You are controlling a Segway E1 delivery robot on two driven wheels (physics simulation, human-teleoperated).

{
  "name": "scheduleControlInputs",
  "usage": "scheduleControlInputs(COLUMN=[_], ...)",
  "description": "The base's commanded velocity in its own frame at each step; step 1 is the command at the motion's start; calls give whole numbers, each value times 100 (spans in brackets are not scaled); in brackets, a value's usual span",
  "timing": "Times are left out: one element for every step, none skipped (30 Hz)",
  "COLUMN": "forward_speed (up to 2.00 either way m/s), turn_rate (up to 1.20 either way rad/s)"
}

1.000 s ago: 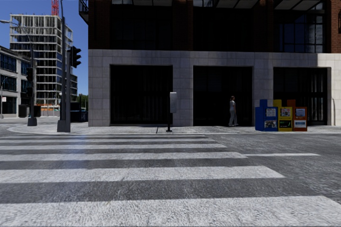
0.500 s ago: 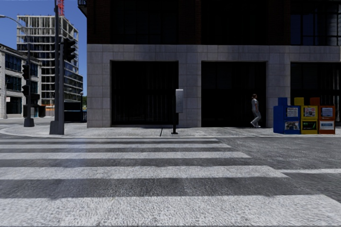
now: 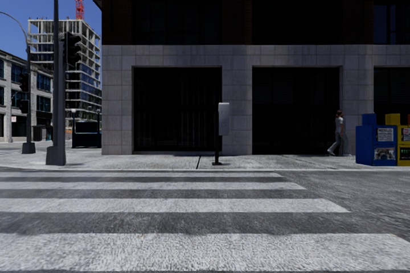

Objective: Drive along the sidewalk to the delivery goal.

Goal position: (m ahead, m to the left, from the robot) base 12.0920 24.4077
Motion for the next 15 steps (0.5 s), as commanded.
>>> scheduleControlInputs(forward_speed=[188, 188, 188, 188, 188, 188, 188, 188, 188, 188, 188, 188, 188, 188, 188], turn_rate=[100, 26, 11, 11, 1, 0, 0, 0, 0, 0, 0, 0, 0, 0, 0])
